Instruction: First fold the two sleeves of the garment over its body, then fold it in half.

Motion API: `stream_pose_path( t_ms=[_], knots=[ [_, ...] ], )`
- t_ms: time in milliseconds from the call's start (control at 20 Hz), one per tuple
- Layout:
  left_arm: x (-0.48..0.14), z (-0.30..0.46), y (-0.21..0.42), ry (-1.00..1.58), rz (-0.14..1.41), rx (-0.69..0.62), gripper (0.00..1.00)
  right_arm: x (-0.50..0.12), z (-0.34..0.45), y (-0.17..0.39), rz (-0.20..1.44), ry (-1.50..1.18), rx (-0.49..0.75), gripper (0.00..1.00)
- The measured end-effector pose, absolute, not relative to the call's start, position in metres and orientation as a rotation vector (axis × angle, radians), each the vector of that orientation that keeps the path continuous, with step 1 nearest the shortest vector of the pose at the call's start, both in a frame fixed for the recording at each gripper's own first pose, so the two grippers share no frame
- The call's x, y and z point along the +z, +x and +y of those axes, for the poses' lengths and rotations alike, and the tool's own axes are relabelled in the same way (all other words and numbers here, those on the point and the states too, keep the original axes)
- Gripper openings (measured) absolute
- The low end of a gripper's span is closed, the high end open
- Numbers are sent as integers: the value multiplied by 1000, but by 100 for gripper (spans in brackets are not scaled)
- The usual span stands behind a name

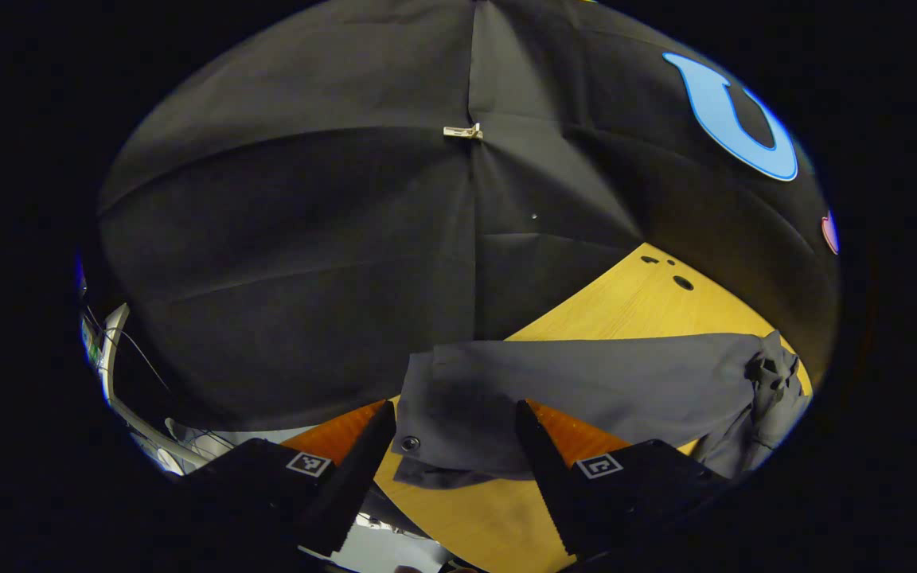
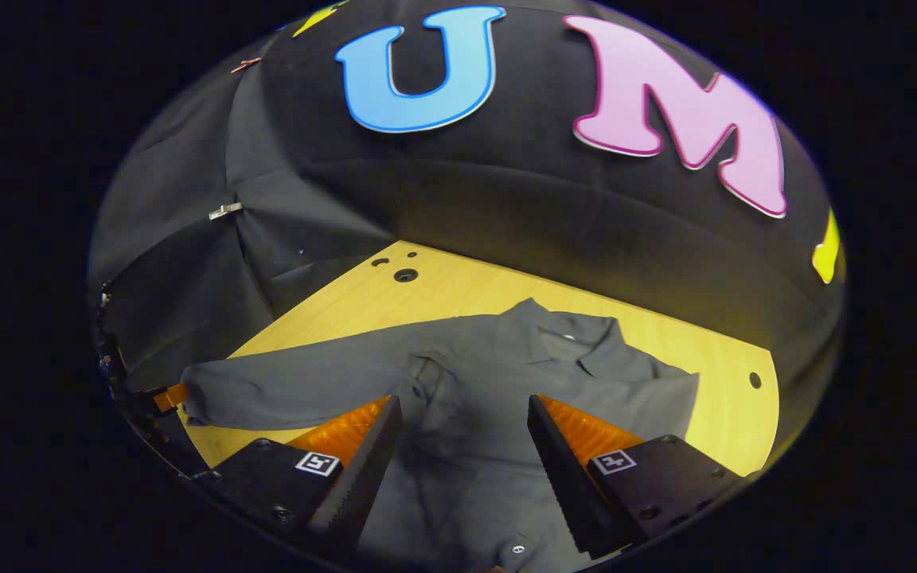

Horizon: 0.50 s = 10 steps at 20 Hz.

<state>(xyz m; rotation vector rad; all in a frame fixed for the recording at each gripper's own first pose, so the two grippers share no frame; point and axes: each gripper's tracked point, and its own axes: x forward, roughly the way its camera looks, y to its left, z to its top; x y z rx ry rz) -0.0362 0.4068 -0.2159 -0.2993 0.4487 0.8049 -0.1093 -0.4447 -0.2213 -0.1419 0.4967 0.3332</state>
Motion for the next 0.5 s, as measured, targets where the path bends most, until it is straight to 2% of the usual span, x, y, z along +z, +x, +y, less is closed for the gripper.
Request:
stream_pose_path(
  t_ms=[150,200,250,350,400,500],
  knots=[
    [-236,417,-27,-321,488,827,96,-209,-479,-135,474,-104,263,98],
    [-243,417,-25,-338,496,825,92,-209,-489,-143,471,-94,242,98],
    [-248,418,-23,-348,513,825,96,-210,-501,-152,474,-82,219,98],
    [-254,418,-21,-345,536,816,96,-217,-518,-169,494,-53,179,98],
    [-258,417,-20,-330,555,809,92,-220,-527,-174,503,-39,156,98],
    [-257,415,-14,-272,563,795,97,-230,-541,-184,526,-9,110,98]
  ],
)
